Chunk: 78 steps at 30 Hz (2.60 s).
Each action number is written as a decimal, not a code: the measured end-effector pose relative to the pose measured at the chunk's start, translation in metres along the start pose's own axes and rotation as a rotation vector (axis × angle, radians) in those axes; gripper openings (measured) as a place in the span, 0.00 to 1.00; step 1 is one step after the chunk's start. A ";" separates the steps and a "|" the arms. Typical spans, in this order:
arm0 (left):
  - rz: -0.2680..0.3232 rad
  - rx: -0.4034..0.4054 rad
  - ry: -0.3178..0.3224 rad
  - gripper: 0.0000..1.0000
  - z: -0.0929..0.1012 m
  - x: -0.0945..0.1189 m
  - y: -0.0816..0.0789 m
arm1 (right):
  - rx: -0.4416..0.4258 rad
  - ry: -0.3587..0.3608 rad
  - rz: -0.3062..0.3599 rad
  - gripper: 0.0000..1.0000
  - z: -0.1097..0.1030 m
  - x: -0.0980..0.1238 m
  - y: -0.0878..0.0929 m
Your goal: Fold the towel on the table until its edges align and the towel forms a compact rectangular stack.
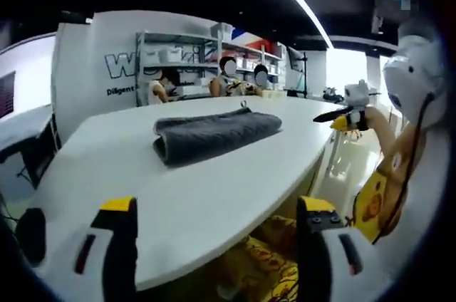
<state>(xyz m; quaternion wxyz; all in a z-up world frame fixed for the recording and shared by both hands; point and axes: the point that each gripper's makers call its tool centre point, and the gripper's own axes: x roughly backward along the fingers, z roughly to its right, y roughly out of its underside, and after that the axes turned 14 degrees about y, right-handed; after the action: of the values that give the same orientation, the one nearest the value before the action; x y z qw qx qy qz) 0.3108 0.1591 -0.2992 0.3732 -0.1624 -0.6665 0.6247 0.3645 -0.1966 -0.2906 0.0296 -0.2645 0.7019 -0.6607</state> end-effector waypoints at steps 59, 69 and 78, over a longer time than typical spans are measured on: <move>0.038 -0.061 0.053 0.99 -0.020 -0.010 -0.012 | -0.749 0.367 0.050 0.38 0.078 -0.123 -0.015; 0.096 -0.055 0.068 0.99 -0.022 -0.007 -0.016 | -0.830 0.381 0.055 0.25 0.077 -0.138 -0.016; 0.107 -0.038 0.055 0.99 -0.026 -0.001 -0.012 | -0.657 0.428 0.085 0.09 0.056 -0.138 -0.028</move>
<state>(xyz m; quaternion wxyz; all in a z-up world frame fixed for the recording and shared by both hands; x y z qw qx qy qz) 0.3328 0.1749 -0.2900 0.3542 -0.2219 -0.6581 0.6262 0.5138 -0.1909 -0.3133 -0.1766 -0.0868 0.8766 -0.4391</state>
